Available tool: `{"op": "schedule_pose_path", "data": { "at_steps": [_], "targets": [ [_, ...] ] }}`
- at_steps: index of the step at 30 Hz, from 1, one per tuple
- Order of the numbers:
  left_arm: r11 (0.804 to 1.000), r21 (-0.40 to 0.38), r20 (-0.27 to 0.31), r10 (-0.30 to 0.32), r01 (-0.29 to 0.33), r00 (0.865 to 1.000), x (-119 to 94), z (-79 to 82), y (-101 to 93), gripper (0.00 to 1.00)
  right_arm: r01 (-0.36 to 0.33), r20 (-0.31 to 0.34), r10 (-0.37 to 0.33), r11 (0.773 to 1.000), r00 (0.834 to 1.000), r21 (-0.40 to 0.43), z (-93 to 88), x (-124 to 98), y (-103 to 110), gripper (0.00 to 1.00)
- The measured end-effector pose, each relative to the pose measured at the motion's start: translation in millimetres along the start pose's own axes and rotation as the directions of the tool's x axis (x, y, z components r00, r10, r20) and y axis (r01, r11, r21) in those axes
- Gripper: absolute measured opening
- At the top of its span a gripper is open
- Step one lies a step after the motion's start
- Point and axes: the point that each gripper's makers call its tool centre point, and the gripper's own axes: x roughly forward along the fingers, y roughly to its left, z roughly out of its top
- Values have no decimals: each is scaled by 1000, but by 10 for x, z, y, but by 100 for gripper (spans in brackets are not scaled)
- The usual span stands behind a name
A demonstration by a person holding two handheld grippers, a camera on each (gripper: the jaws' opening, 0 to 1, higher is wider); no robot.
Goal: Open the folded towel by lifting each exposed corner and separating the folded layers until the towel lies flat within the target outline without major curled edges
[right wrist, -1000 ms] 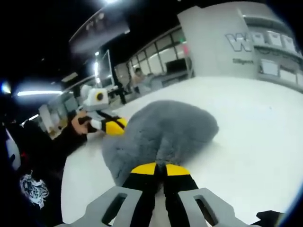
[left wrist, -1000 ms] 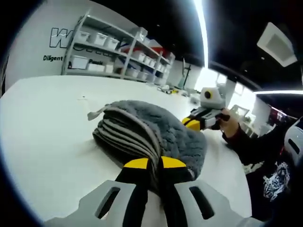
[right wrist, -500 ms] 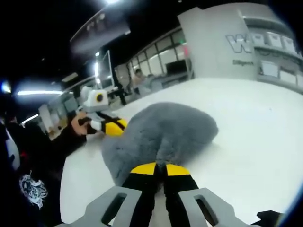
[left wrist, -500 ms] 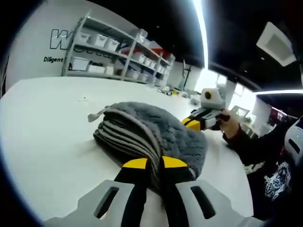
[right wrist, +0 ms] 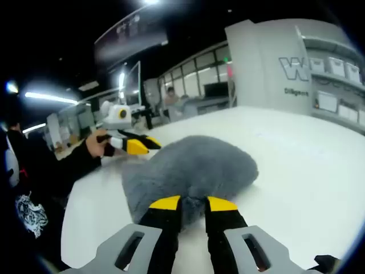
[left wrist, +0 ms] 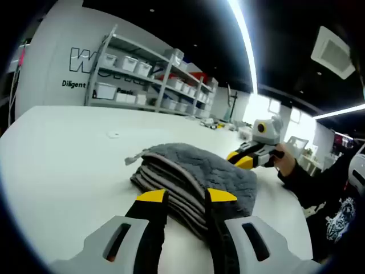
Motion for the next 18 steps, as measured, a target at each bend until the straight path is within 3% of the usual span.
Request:
{"op": "schedule_pose_path", "data": {
  "at_steps": [6,8,10,11,14,18],
  "targets": [
    [992,48,22,119,-120,993,-75,70,305,44,34,35,-33,999,999,-24,80,-45,-75,36],
    [978,79,58,189,-193,980,-102,146,390,53,59,31,-58,998,998,-36,71,-53,-129,46],
    [947,133,104,280,-293,954,-164,236,522,70,87,29,-86,995,996,-40,63,-53,-190,56],
    [943,143,76,294,-302,953,-164,201,545,80,102,32,-100,994,994,-43,70,-57,-219,61],
    [941,156,76,291,-299,954,-172,207,553,80,143,44,-141,988,989,-59,98,-73,-295,74],
    [932,170,95,309,-321,946,-180,238,574,93,185,68,-180,980,981,-68,149,-101,-366,91]
  ]
}}
